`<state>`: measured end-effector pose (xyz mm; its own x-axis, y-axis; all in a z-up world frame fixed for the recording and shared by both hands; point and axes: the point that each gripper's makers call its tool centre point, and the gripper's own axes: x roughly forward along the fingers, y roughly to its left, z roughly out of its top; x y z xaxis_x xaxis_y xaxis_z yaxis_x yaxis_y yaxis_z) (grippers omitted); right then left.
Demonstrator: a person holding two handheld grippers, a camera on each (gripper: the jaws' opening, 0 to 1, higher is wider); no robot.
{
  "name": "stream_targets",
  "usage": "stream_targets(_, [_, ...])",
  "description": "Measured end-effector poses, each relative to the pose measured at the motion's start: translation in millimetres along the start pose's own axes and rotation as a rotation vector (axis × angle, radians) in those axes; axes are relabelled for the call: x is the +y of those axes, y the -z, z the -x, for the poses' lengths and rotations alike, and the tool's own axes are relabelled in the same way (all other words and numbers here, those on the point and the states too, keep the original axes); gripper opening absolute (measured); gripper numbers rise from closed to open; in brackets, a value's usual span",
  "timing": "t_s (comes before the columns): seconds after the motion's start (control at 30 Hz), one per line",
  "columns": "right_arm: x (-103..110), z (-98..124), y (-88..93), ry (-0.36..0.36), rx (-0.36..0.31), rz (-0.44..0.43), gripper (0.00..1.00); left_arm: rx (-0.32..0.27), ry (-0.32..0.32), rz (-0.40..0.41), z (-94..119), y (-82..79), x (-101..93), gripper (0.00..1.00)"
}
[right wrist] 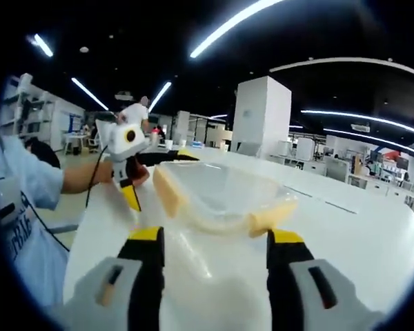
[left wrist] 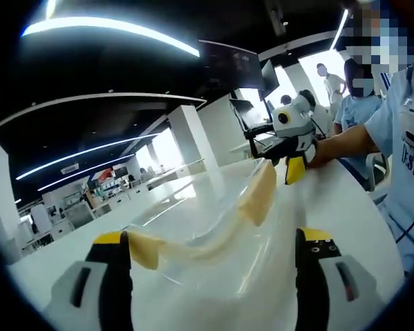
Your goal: Snap each plastic latch of the storage box into its locked position after aligning the lid with the box until every specified latch is closed and the lid sits flush.
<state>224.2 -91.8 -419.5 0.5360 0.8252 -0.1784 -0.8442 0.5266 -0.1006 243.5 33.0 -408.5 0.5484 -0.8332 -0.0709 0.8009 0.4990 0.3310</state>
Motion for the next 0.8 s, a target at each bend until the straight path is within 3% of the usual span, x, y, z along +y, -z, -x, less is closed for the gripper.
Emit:
stream_targets(0.07, [0,0,-0.8,0.001,-0.001,-0.006,0.69,0.0,0.0,0.0,0,-0.1,-0.1,1.0])
stream_targets(0.2, [-1,1,-6.3,-0.022,-0.036,-0.102,0.69,0.002,0.0,-0.004,0,0.1,-0.4,1.0])
stream_targets(0.8, [-5,1,-10.1,-0.016,-0.078,-0.187,0.68,0.005,0.001,-0.017,-1,1.9,-1.1,1.0])
